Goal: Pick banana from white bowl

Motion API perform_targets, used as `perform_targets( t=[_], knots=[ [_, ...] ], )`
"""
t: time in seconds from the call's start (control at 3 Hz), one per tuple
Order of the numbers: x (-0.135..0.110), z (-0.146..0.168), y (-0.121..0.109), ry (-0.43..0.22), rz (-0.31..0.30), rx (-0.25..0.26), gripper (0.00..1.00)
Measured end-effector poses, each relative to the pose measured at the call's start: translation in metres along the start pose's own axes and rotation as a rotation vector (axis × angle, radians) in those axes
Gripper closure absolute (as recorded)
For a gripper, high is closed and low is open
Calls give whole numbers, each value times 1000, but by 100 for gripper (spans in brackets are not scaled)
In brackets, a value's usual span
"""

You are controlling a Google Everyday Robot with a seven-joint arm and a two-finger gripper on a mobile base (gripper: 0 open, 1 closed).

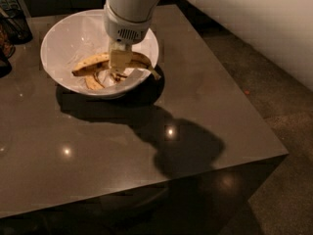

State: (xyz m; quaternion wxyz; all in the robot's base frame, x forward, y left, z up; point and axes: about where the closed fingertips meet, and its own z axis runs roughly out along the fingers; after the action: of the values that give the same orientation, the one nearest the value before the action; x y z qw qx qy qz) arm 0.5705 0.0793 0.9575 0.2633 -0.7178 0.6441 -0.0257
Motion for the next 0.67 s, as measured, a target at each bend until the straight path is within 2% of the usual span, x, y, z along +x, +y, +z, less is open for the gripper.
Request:
perform_targets(
  t=[0.33,0.67],
  knots=[
    [-9,-16,-2,22,-20,-18,100],
    [-6,-32,24,17,8,-88,100]
  ],
)
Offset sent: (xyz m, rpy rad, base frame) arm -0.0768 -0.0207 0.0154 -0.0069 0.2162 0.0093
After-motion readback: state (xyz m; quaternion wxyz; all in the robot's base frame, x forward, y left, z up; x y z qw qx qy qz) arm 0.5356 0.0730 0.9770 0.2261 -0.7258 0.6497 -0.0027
